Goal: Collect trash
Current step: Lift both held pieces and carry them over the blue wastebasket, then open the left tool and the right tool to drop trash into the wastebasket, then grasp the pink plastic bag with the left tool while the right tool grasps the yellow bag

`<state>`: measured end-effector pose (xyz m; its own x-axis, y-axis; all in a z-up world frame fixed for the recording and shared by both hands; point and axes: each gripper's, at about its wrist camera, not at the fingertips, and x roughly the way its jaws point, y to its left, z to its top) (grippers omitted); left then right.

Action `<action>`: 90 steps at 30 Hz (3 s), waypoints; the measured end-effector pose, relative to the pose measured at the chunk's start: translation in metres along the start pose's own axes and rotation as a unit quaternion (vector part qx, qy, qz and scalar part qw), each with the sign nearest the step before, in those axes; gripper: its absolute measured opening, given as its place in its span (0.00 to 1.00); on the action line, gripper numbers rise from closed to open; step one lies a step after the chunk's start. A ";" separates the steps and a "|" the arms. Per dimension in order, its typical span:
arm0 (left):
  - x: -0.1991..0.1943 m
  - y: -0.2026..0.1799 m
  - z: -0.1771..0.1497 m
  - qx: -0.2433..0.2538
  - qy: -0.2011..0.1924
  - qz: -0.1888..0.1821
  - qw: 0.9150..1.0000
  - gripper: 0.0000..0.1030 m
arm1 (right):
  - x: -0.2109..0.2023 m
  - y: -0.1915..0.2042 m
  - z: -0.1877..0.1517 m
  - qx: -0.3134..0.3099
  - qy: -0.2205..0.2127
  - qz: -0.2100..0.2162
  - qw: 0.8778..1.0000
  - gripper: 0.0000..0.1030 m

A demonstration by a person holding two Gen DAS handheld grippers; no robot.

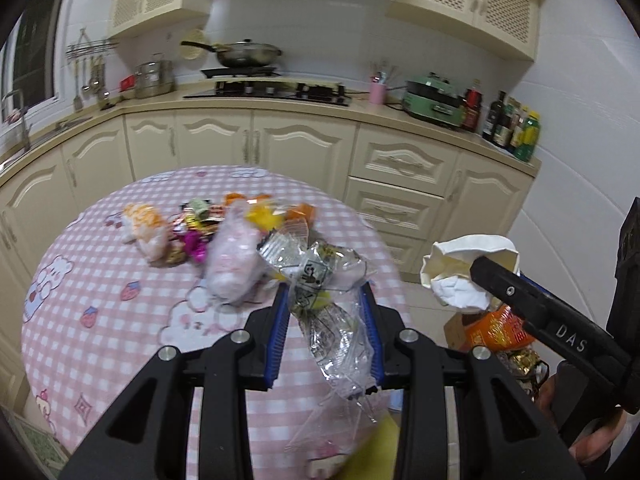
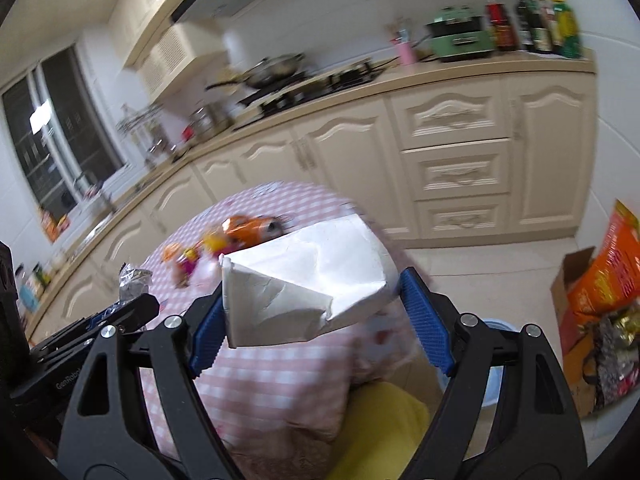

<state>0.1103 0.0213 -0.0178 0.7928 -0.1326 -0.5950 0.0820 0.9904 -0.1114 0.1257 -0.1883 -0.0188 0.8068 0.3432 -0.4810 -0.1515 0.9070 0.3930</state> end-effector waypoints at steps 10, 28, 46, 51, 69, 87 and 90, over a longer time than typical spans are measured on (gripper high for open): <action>0.043 -0.087 -0.004 0.056 0.058 -0.089 0.993 0.33 | -0.046 -0.089 -0.013 0.066 -0.030 -0.084 0.994 0.77; 0.154 -0.208 -0.029 0.134 0.172 -0.148 0.965 0.59 | -0.057 -0.210 -0.046 0.181 -0.004 -0.191 0.965 0.77; 0.156 -0.162 -0.009 0.097 0.144 -0.084 0.981 0.74 | 0.017 -0.200 -0.027 0.168 0.063 -0.141 0.974 0.84; 0.156 -0.155 -0.007 0.092 0.142 -0.081 0.982 0.74 | 0.013 -0.194 -0.031 0.167 0.063 -0.142 0.974 0.85; 0.113 -0.138 -0.016 0.092 0.121 -0.086 0.985 0.74 | -0.029 -0.157 -0.030 0.148 0.039 -0.147 0.977 0.85; 0.039 -0.064 -0.007 0.030 0.053 -0.034 0.998 0.78 | -0.039 -0.064 -0.019 0.056 0.025 -0.100 0.993 0.90; 0.028 -0.042 -0.004 0.009 0.042 -0.018 0.999 0.79 | -0.029 -0.040 -0.016 0.034 0.034 -0.080 0.996 0.90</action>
<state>0.1264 -0.0243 -0.0331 0.7359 -0.1697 -0.6555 0.1203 0.9854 -0.1201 0.0997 -0.2303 -0.0329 0.7765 0.2138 -0.5927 0.0168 0.9333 0.3587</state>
